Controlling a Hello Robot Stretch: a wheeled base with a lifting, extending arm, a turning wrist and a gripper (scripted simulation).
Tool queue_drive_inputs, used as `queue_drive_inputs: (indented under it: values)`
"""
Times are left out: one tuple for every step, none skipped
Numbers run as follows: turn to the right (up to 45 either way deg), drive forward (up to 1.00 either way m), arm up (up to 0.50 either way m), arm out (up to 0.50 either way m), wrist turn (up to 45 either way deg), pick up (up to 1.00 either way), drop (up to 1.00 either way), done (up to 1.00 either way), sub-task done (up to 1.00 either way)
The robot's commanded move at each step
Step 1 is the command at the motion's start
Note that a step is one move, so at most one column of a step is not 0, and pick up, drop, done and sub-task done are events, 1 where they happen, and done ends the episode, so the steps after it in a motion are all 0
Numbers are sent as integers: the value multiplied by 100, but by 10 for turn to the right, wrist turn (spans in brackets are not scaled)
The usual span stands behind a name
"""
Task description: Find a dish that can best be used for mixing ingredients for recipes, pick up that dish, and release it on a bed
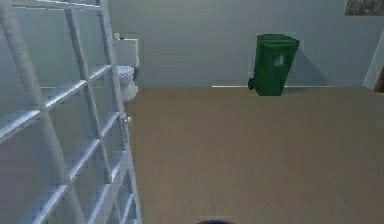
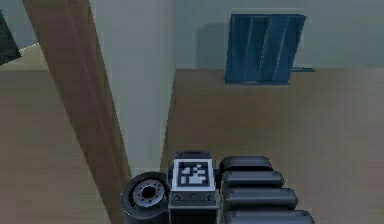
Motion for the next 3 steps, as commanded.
queue_drive_inputs:
  values:
    - [0, 45, 0, 0, 0, 0, 0, 0, 0]
    - [450, 0, 0, 0, 0, 0, 0, 0, 0]
    - [90, 0, 0, 0, 0, 0, 0, 0, 0]
